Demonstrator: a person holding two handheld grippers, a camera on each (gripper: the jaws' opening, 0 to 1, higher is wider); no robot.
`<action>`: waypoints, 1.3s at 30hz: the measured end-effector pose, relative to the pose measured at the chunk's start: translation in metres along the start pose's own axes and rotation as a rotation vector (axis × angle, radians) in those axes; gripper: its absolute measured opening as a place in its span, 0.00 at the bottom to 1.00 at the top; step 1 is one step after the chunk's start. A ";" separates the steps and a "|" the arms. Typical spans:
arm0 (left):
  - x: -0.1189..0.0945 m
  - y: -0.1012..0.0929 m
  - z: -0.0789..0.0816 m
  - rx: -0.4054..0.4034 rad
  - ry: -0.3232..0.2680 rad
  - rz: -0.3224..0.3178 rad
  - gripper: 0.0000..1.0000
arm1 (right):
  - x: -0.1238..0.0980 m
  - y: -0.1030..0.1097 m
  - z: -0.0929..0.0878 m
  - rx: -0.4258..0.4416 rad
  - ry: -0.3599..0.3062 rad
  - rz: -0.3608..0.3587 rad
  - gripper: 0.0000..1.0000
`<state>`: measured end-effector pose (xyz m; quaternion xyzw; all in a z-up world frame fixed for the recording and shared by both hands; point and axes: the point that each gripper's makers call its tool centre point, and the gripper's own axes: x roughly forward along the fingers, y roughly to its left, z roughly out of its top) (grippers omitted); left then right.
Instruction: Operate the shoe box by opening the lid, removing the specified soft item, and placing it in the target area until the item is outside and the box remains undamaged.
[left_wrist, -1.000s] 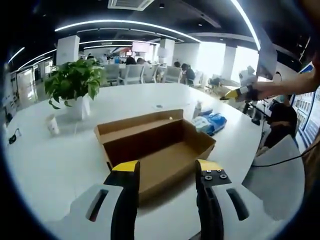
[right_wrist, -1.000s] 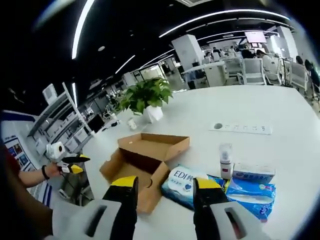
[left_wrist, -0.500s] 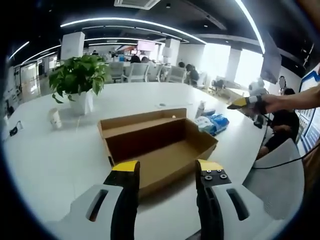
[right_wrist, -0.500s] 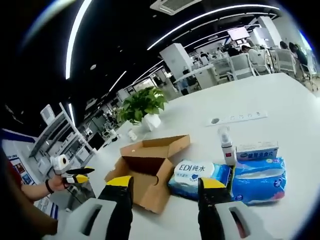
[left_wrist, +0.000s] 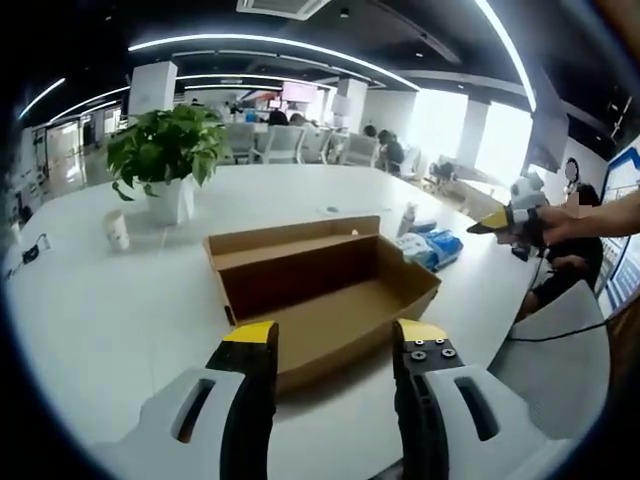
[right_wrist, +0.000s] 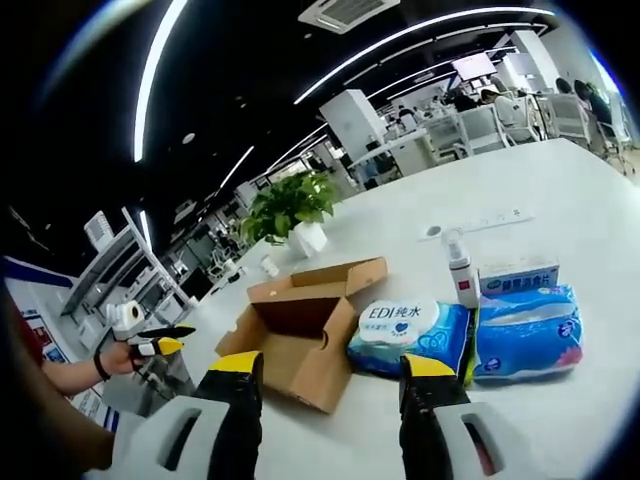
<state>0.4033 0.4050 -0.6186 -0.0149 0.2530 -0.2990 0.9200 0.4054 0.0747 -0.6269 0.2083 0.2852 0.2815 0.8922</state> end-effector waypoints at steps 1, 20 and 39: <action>0.000 0.002 0.001 -0.005 -0.002 0.004 0.46 | 0.000 0.000 -0.002 -0.002 0.002 0.000 0.53; 0.009 0.070 -0.026 -0.243 0.084 0.297 0.42 | -0.003 0.002 -0.026 0.055 0.004 -0.013 0.51; 0.040 0.081 -0.060 -0.357 0.197 0.373 0.20 | -0.014 -0.009 -0.036 0.104 -0.006 -0.065 0.46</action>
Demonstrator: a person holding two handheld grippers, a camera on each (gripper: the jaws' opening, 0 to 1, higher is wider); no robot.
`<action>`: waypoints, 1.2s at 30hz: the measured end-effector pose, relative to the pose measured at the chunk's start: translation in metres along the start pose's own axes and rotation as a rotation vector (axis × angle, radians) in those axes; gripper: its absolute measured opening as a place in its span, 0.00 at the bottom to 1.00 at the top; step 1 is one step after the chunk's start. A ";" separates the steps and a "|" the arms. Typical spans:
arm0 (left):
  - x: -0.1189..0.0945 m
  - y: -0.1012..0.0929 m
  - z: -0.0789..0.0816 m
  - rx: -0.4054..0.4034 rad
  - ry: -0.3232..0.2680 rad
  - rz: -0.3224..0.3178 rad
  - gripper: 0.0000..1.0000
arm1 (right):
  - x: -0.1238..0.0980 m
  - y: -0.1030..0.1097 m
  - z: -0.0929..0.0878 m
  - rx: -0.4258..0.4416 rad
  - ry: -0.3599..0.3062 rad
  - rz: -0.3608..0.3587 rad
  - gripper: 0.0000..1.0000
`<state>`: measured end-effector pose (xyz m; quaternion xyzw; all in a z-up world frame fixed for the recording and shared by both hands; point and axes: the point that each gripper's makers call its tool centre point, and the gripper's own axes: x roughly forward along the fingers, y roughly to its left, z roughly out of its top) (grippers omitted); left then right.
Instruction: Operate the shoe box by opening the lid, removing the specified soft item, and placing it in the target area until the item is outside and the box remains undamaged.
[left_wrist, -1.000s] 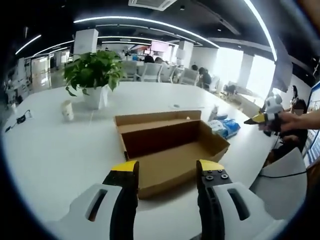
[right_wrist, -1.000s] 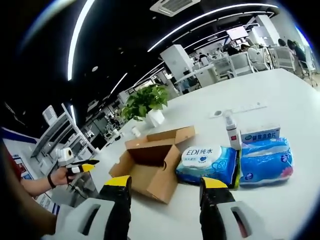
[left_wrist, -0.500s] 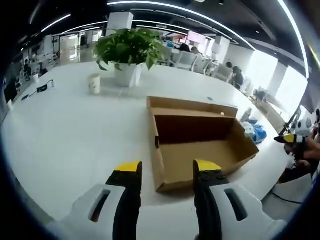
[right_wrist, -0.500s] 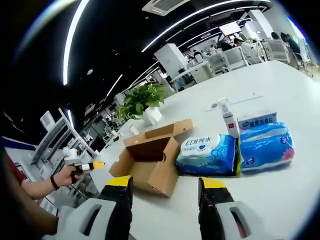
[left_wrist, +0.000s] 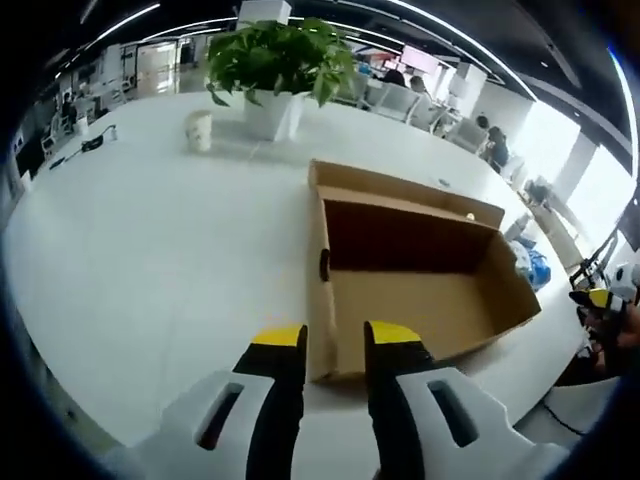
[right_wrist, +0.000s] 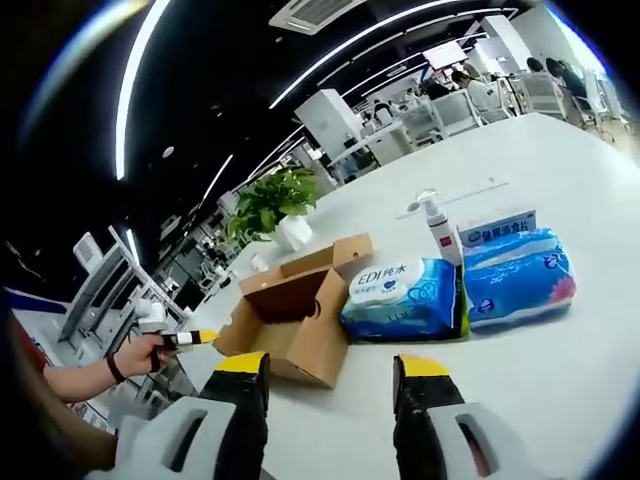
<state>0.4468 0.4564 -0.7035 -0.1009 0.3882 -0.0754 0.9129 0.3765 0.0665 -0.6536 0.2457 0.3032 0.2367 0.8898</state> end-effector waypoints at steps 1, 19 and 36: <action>0.001 0.000 -0.001 -0.007 0.003 0.001 0.20 | -0.001 -0.001 0.000 -0.002 -0.001 -0.006 0.46; 0.008 0.005 -0.008 -0.013 -0.016 0.086 0.06 | 0.008 0.000 -0.001 0.003 0.020 -0.034 0.44; 0.007 0.007 -0.008 -0.032 -0.030 0.086 0.06 | 0.051 0.017 0.042 -0.019 0.012 0.000 0.41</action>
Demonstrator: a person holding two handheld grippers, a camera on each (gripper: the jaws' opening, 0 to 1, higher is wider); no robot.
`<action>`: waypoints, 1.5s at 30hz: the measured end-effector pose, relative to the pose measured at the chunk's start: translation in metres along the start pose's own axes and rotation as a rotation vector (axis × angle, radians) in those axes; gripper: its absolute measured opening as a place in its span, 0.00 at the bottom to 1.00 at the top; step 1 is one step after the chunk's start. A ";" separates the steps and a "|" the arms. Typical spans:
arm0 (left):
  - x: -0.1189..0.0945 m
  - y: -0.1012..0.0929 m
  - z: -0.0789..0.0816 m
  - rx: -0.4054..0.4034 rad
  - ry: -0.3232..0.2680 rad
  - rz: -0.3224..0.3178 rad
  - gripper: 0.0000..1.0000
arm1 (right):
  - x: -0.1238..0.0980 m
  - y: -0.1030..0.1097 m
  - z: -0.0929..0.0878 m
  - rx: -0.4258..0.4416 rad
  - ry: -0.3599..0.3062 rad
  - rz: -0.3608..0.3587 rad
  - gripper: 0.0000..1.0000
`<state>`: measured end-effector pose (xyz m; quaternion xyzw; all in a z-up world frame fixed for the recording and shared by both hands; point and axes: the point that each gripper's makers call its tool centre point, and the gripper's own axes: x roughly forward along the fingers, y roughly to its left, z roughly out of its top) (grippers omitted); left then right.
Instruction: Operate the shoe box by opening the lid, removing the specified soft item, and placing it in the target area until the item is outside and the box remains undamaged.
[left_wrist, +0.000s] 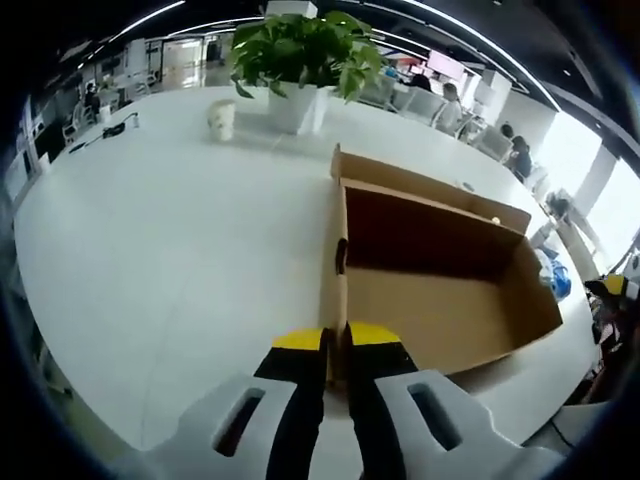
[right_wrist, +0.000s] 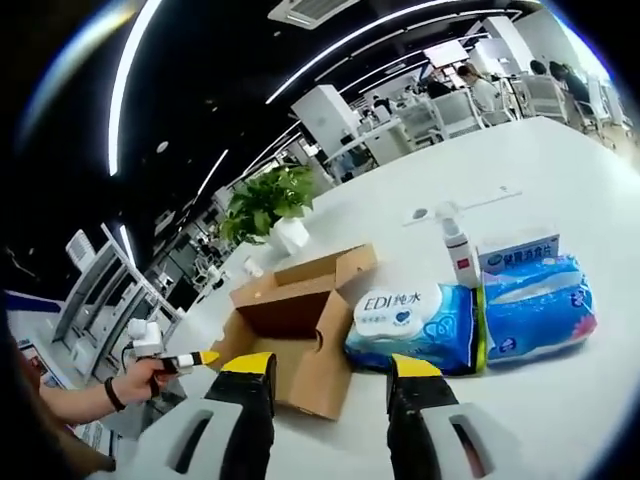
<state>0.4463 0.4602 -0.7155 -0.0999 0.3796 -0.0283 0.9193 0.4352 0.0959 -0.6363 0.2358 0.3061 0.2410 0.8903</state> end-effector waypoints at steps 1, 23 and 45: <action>0.000 0.000 0.000 0.002 0.000 -0.001 0.06 | 0.004 0.003 0.004 -0.009 0.002 0.009 0.42; 0.004 0.002 0.001 -0.014 0.013 -0.011 0.06 | 0.079 0.014 0.081 -0.097 0.032 0.060 0.42; 0.006 0.003 0.002 -0.043 0.021 -0.008 0.06 | 0.172 -0.025 0.116 -0.071 0.098 -0.063 0.38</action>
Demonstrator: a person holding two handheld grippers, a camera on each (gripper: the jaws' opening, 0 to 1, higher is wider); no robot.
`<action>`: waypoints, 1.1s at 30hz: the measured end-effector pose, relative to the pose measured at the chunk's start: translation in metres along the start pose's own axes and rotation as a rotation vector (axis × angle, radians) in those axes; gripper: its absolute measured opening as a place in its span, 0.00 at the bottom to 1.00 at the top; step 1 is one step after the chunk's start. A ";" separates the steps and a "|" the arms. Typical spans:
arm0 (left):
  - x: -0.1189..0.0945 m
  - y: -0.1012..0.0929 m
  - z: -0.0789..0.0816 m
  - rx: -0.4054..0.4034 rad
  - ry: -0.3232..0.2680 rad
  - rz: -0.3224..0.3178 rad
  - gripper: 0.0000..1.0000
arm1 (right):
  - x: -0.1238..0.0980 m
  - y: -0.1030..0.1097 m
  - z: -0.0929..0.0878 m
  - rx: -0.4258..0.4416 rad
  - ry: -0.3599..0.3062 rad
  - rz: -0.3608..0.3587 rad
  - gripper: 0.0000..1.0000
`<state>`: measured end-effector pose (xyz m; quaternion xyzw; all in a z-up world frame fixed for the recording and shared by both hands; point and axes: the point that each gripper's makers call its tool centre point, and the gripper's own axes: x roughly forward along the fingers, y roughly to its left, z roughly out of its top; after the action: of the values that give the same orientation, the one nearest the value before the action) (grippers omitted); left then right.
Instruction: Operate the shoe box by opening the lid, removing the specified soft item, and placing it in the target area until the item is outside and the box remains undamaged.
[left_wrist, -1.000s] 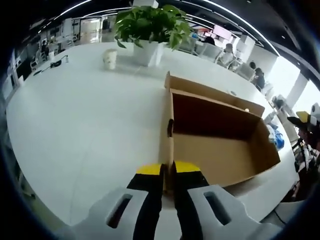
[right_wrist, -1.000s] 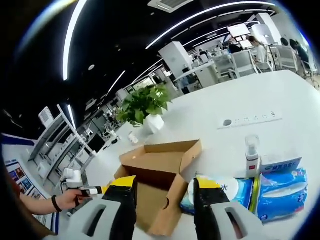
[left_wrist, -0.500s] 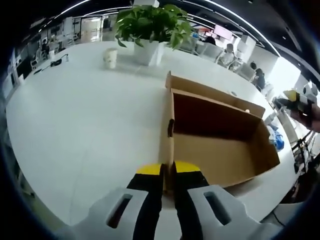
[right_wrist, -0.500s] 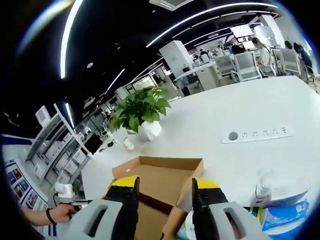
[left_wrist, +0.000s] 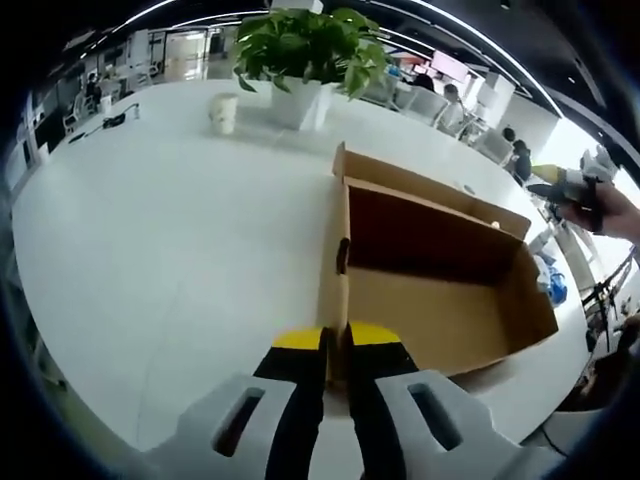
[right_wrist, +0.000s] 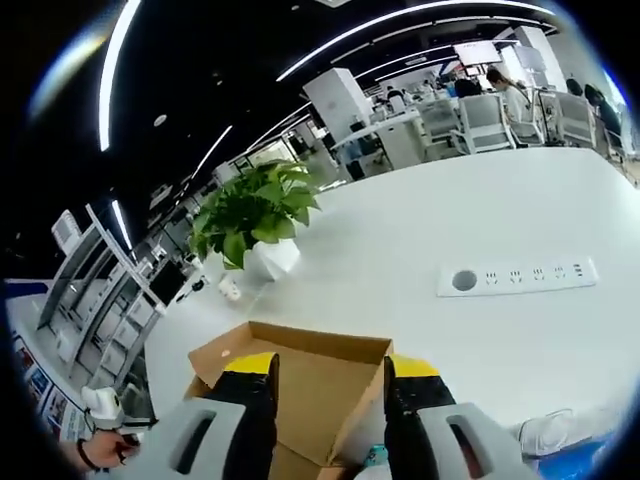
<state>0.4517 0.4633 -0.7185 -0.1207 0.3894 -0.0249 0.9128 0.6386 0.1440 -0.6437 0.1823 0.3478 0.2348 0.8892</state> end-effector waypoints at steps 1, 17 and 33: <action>0.000 0.000 0.000 0.000 0.000 0.000 0.06 | 0.003 -0.003 -0.001 0.004 0.006 -0.007 0.38; 0.000 0.000 0.000 0.012 0.008 -0.009 0.07 | 0.055 -0.038 -0.032 0.071 0.132 -0.128 0.30; 0.006 0.003 0.001 0.009 0.013 -0.010 0.07 | 0.091 -0.054 -0.048 0.121 0.229 -0.188 0.21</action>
<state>0.4563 0.4659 -0.7223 -0.1185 0.3946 -0.0322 0.9106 0.6796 0.1571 -0.7521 0.1742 0.4757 0.1485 0.8493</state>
